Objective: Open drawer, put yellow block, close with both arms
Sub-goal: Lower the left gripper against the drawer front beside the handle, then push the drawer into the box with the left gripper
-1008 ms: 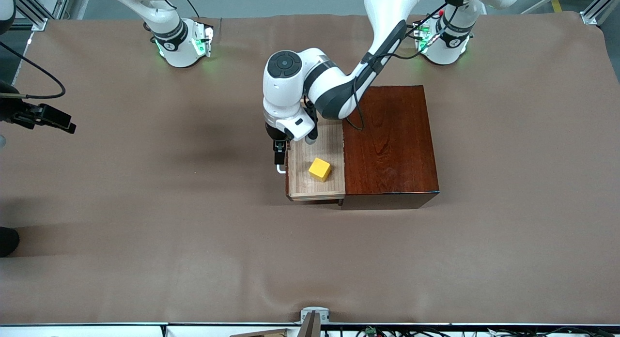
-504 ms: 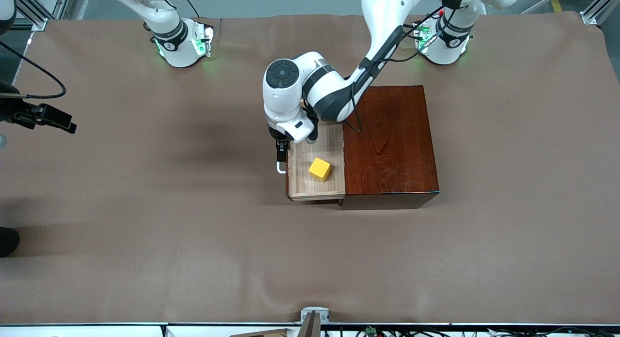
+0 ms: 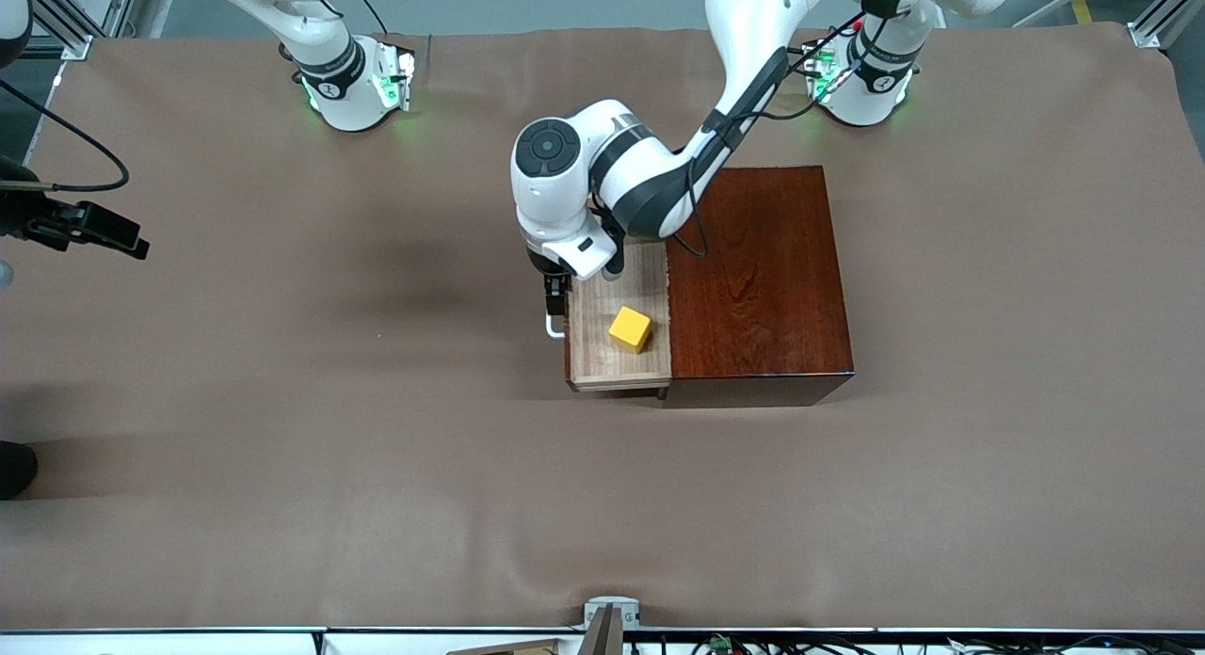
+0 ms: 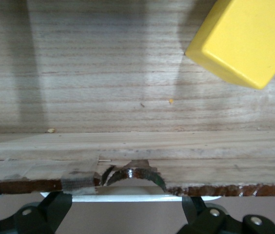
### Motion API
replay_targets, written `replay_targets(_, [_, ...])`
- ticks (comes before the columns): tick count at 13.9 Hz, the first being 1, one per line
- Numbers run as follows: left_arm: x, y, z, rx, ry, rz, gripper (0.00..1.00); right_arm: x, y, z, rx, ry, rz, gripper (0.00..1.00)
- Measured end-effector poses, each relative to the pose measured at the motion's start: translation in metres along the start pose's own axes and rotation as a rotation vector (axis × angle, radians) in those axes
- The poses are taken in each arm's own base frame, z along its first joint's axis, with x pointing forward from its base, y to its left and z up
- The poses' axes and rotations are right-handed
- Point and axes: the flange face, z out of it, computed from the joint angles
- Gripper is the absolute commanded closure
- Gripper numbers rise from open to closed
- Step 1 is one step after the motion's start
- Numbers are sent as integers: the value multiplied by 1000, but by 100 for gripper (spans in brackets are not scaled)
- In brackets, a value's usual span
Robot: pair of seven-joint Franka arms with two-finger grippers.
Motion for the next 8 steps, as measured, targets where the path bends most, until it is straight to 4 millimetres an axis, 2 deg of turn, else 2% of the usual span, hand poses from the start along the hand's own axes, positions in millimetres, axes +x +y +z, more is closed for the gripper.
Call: replay_targets(8, [16,6,-5,35,110,-1,0,0,0,0,0,0,-3,0])
